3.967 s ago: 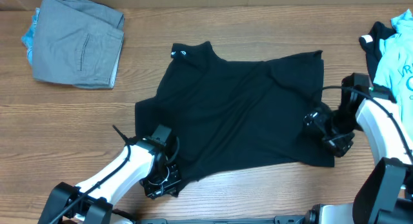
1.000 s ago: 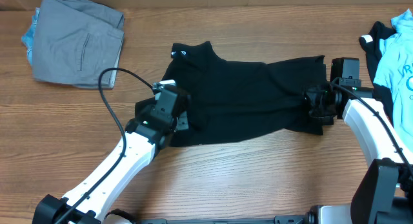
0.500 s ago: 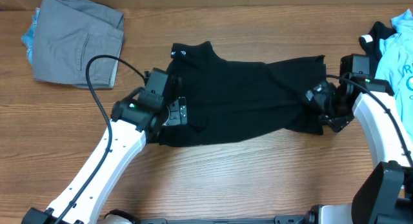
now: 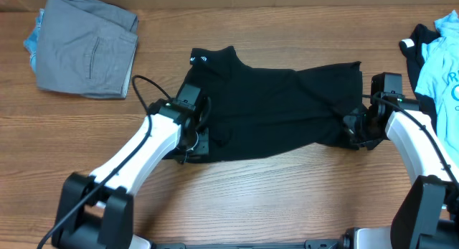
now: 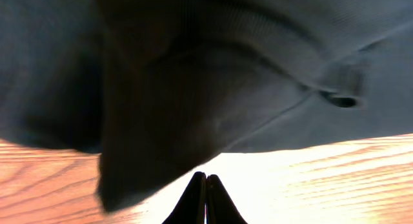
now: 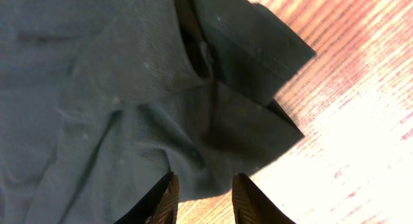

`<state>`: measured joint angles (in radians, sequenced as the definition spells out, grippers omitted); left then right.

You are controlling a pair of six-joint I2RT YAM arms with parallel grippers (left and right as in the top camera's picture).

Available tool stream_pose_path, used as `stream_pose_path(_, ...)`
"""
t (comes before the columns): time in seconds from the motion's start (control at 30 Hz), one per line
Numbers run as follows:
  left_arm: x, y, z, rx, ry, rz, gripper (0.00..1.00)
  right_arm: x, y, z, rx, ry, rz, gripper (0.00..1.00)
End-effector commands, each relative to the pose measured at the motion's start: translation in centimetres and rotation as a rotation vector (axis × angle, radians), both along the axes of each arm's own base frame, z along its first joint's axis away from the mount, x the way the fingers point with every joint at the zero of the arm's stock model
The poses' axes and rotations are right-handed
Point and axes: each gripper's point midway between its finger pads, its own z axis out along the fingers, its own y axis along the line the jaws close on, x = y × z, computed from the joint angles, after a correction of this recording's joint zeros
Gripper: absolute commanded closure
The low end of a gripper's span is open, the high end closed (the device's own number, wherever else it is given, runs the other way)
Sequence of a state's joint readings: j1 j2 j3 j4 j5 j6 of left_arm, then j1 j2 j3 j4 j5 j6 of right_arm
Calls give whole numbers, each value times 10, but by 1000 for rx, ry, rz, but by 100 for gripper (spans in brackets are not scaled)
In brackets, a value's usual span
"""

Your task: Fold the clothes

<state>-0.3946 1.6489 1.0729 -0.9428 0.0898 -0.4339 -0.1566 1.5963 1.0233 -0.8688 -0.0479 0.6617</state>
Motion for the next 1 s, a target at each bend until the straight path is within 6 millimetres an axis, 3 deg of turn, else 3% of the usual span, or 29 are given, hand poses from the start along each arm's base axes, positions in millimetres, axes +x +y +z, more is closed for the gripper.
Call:
stream_pose_path(0.0,-7,-4,-18,-16,72,-7,96,2,-1,-1,-4,-7,4,69)
stream_pose_path(0.17,-9,-1,-38,15,123,-3,96,2,-4,-14,-15,25,4,71)
stream_pose_path(0.3,-6,3,-51,21,142,13,96,1,-3,-33,-1,74,1,77)
stream_pose_path(0.5,-3,15,-57,25,161,57,96,-5,-1,-51,12,134,2,77)
stream_pose_path(0.77,10,56,-57,16,164,164,96,-9,-4,-60,18,165,-14,87)
stream_pose_path(0.97,2,99,-56,75,213,278,96,-12,-14,-59,-22,185,-46,91)
